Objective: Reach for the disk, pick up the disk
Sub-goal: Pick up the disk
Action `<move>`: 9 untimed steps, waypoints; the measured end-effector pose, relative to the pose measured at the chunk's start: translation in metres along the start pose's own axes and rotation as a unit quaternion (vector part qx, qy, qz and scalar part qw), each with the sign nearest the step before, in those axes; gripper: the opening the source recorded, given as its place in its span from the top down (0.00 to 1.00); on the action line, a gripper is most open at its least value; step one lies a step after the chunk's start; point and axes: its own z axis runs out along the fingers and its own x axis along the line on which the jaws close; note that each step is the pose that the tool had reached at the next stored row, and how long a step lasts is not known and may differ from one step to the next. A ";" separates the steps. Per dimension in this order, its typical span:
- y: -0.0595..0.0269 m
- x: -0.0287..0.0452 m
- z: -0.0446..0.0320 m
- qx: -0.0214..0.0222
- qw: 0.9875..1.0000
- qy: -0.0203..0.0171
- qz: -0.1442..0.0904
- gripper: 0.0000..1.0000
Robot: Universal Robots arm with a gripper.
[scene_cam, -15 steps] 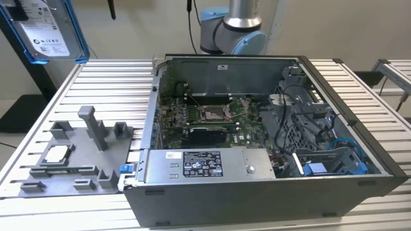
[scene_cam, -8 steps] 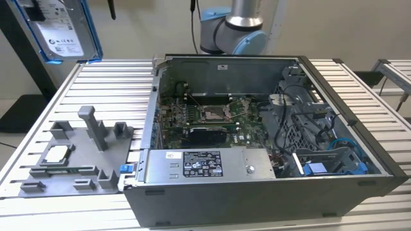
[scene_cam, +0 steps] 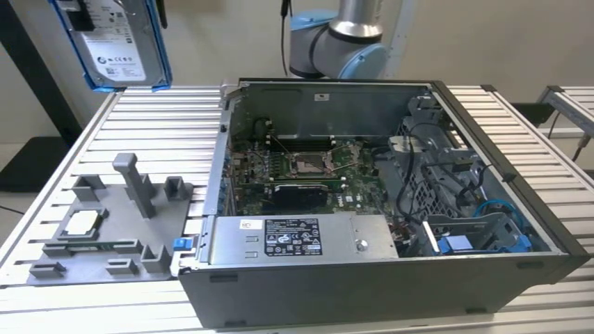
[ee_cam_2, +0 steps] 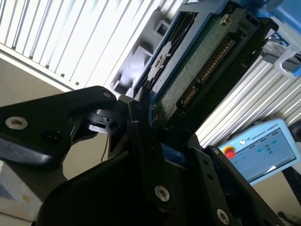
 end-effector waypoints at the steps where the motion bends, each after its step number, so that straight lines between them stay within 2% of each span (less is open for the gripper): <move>1: -0.0045 0.0001 -0.0001 0.000 1.000 0.000 0.000 1.00; 9: -0.0409 0.0011 0.0002 -0.001 1.000 0.000 0.000 1.00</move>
